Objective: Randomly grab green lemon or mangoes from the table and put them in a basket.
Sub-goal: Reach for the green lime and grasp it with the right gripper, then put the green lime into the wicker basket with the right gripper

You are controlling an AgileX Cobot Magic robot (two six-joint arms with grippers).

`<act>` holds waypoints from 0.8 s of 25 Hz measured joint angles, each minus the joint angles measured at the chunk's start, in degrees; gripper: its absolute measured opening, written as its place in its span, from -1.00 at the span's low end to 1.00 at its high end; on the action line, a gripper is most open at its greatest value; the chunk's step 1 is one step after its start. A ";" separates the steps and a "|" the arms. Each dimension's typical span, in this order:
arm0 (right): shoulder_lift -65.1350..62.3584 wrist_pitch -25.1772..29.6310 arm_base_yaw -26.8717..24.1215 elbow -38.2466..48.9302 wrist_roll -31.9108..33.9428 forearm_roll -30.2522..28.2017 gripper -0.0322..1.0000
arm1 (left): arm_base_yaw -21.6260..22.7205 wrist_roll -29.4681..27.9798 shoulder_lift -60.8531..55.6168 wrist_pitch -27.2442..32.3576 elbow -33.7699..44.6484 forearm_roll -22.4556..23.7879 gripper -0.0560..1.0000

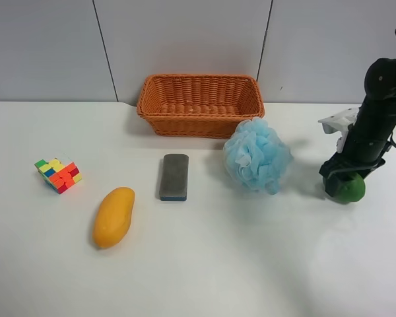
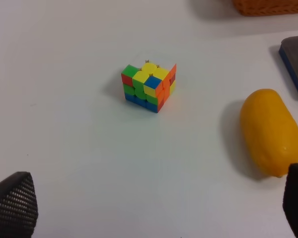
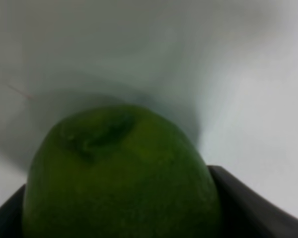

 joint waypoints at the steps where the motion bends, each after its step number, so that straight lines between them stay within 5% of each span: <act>1: 0.00 0.00 0.00 0.00 0.00 -0.05 0.30 | 0.00 0.00 0.00 0.00 0.00 0.00 0.99; 20: -11.67 6.98 0.00 0.00 2.56 1.01 0.30 | 0.00 0.00 0.00 0.00 0.00 0.00 0.99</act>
